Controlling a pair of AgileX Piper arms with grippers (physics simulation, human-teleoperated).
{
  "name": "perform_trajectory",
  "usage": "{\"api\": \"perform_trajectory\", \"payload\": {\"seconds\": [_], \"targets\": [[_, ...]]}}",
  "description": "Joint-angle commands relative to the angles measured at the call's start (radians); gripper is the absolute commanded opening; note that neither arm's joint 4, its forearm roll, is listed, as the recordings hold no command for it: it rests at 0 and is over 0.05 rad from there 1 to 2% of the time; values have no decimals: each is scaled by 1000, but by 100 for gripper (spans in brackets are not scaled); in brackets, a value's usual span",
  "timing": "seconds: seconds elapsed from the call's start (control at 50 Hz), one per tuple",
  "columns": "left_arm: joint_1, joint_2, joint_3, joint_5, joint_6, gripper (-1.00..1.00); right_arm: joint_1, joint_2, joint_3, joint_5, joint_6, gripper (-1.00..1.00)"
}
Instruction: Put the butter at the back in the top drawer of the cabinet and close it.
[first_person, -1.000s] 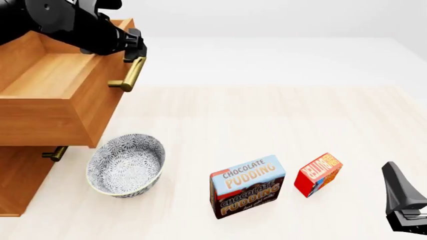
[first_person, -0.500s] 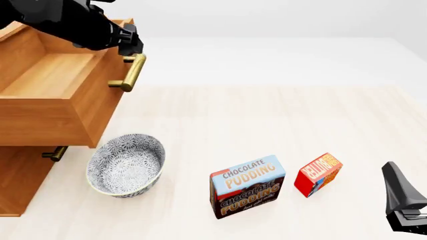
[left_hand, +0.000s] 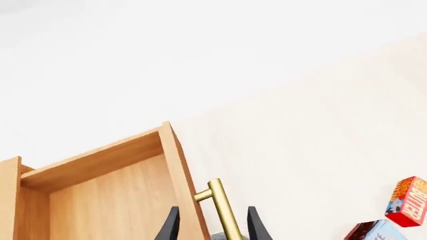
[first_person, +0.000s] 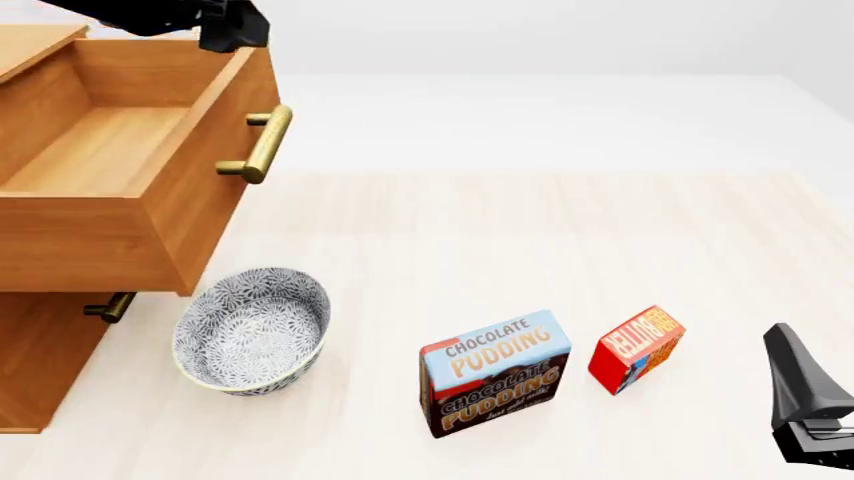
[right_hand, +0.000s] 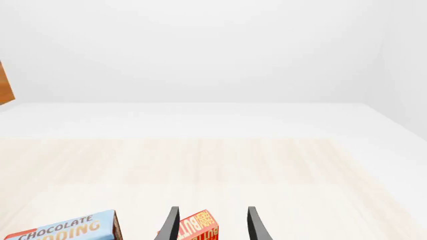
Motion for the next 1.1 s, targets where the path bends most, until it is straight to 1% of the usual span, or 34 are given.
{"api": "perform_trajectory", "payload": {"seconds": [0.02,0.14,0.32,0.34,0.46,0.66,0.78,0.86,1.1], "targets": [[-45,0,-124,66,20,100,0,0,0,0,0,100],[-101,39,-177,70,19,100,0,0,0,0,0,100],[-147,92,-214,60,30,100,0,0,0,0,0,100],[-166,113,-229,59,30,100,0,0,0,0,0,100],[-201,158,-259,55,29,100,0,0,0,0,0,100],[-269,255,-261,16,22,100,0,0,0,0,0,100],[-319,342,-333,25,12,100,0,0,0,0,0,100],[-331,374,-349,17,21,100,0,0,0,0,0,100],[-395,517,-454,36,0,100,0,0,0,0,0,100]]}}
